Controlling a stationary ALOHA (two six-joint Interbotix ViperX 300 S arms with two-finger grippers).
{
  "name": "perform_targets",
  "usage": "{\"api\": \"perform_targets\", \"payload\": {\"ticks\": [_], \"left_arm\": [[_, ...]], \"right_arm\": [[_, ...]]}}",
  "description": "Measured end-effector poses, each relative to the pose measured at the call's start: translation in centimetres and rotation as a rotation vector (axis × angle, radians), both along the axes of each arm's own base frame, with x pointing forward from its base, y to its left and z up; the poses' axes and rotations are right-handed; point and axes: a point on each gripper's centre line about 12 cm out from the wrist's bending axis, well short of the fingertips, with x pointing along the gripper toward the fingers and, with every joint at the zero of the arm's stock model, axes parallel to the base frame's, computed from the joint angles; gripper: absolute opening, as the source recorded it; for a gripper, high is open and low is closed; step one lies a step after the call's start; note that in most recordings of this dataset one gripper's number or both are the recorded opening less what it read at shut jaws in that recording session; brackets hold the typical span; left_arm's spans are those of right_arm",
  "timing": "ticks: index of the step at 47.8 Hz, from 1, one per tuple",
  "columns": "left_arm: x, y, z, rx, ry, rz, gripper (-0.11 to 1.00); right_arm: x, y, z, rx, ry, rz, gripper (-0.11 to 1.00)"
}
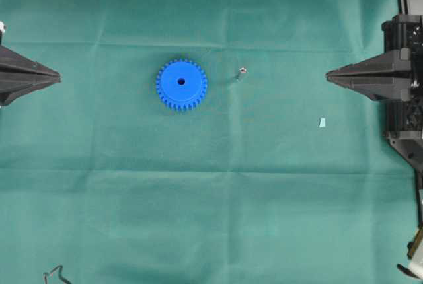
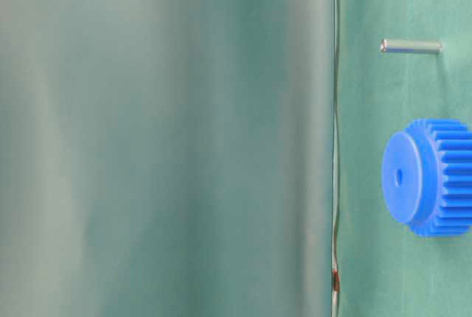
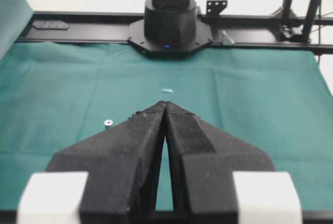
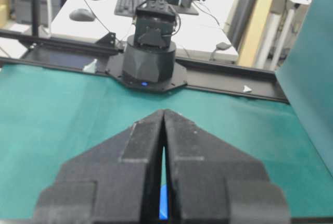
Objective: Insert the shaft into the center hole of the gear.
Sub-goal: 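Move the right gripper left over the upright silver shaft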
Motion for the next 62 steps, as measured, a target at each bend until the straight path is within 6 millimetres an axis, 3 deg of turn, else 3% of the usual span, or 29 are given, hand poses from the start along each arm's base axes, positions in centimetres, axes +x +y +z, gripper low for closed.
{"api": "perform_targets", "payload": {"ticks": [28, 31, 34, 45, 62], "left_arm": [[0.0, 0.0, 0.2, 0.011, 0.034, -0.002, 0.00], [0.0, 0.0, 0.2, 0.011, 0.035, -0.002, 0.00], [0.0, 0.0, 0.2, 0.011, 0.034, -0.002, 0.00], [0.0, 0.0, 0.2, 0.011, 0.034, -0.002, 0.00], [0.0, 0.0, 0.2, 0.012, 0.034, -0.002, 0.00]], "right_arm": [[1.0, -1.7, -0.7, 0.009, 0.079, -0.081, 0.04], [1.2, -1.8, -0.8, 0.012, 0.087, -0.086, 0.10], [1.4, -2.1, -1.0, 0.020, 0.094, -0.097, 0.22], [2.8, -3.3, -2.5, 0.046, 0.157, -0.148, 0.85], [6.7, -5.5, -7.2, 0.094, 0.319, -0.217, 0.81]]}}
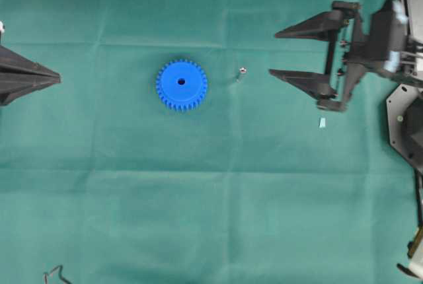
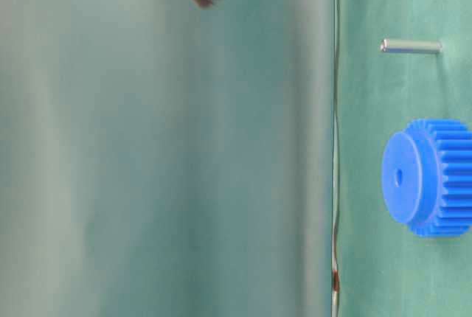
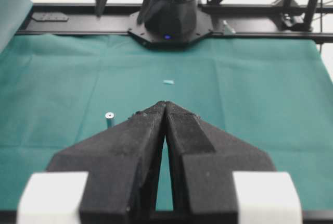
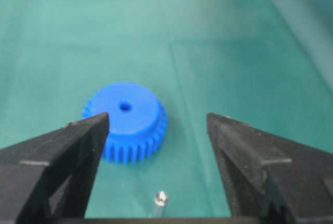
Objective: Insert the shaft into the center hole of the gear.
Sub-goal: 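Move the right gripper left over the upright silver shaft, then close the right gripper on the silver shaft and lift it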
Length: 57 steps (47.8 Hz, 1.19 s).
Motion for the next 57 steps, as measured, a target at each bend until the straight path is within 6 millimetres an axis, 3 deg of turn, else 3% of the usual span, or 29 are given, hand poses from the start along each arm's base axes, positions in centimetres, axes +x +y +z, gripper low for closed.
{"api": "perform_targets", "payload": {"ticks": [21, 48, 53, 57], "left_arm": [[0.0, 0.0, -0.2, 0.000, 0.012, 0.000, 0.00], [0.1, 0.0, -0.3, 0.002, 0.018, 0.000, 0.00], [0.1, 0.0, -0.3, 0.002, 0.020, 0.000, 0.00], [0.1, 0.0, -0.2, 0.002, 0.018, 0.000, 0.00]], "right_arm": [[3.4, -1.7, -5.6, 0.071, 0.142, -0.064, 0.81], [4.1, -2.4, -11.0, 0.141, 0.259, -0.136, 0.80], [4.1, -2.4, -11.6, 0.143, 0.273, -0.139, 0.76], [4.1, -2.4, -11.7, 0.142, 0.272, -0.139, 0.63]]}}
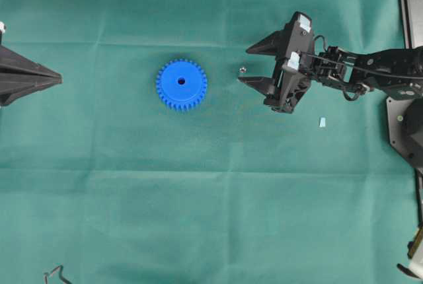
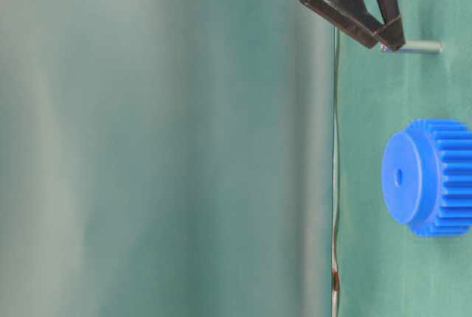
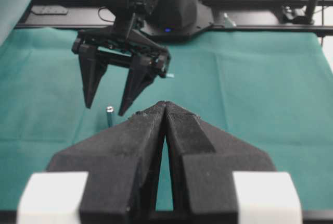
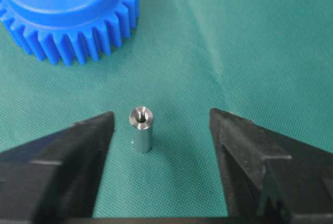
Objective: Insert the shaft into the center hole of the gear.
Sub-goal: 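Close the right gripper on the silver shaft and lift it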
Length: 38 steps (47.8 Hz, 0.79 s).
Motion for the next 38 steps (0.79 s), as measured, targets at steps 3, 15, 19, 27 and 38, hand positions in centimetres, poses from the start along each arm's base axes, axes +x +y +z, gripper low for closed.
{"api": "perform_targets", "payload": {"ticks": [3, 15, 19, 27, 38], "left_arm": [[0.0, 0.0, 0.0, 0.000, 0.002, 0.000, 0.00], [0.0, 0.0, 0.0, 0.000, 0.002, 0.000, 0.00], [0.0, 0.0, 0.0, 0.000, 0.002, 0.000, 0.00], [0.0, 0.0, 0.0, 0.000, 0.002, 0.000, 0.00], [0.0, 0.0, -0.1, 0.002, 0.011, 0.000, 0.00]], "right_arm": [[0.1, 0.0, 0.1, 0.001, -0.004, -0.002, 0.50], [0.1, 0.0, 0.1, 0.001, -0.005, -0.002, 0.18], [0.1, 0.0, 0.1, 0.000, -0.003, 0.000, 0.18], [0.0, 0.0, 0.1, 0.000, -0.003, -0.001, 0.18], [-0.2, 0.2, 3.3, -0.023, -0.051, 0.021, 0.18]]}}
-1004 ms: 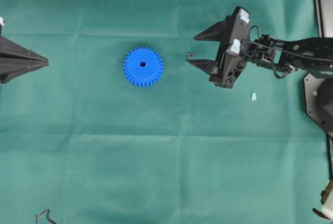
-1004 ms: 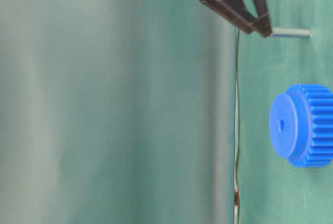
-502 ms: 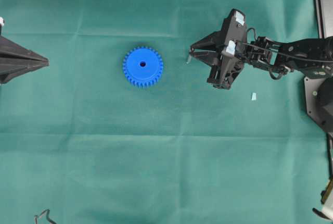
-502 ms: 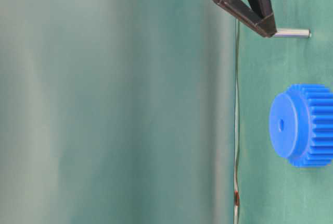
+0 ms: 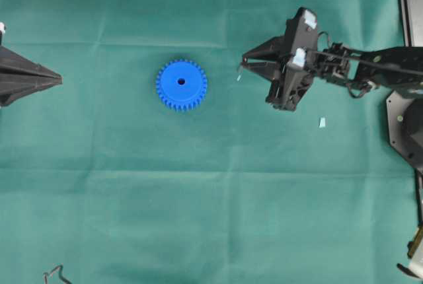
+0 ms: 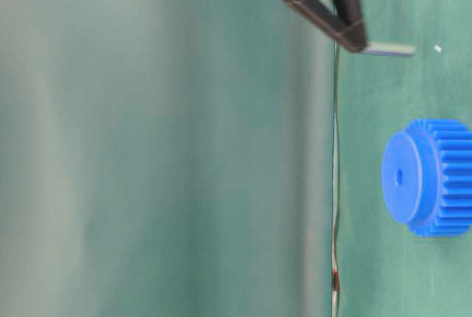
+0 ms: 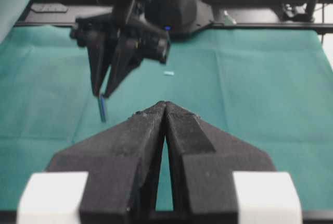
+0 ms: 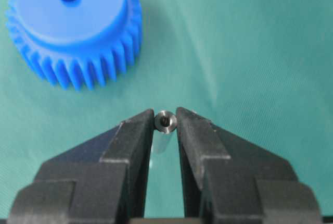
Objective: Insert the shaft into the center hole of the gear.
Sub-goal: 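Close the right gripper on the silver shaft and lift it, then carry the shaft left and position it above the blue gear's hole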
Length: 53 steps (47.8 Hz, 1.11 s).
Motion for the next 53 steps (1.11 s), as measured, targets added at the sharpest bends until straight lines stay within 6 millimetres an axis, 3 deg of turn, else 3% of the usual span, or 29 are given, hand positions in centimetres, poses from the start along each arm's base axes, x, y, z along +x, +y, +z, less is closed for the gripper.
{"api": "perform_targets", "payload": {"ticks": [13, 34, 42, 53], "left_arm": [[0.0, 0.0, 0.0, -0.006, 0.000, 0.000, 0.00], [0.0, 0.0, -0.1, -0.005, 0.003, 0.000, 0.00], [0.0, 0.0, -0.1, -0.005, 0.003, 0.000, 0.00], [0.0, 0.0, -0.1, 0.000, 0.002, 0.000, 0.00]], "right_arm": [[-0.4, 0.6, 3.6, 0.020, 0.019, 0.038, 0.18], [-0.1, 0.7, 3.9, 0.017, 0.026, 0.051, 0.18], [1.6, 1.2, 4.0, 0.010, 0.013, 0.077, 0.18], [6.0, 1.3, 4.5, -0.019, 0.003, 0.120, 0.18]]}}
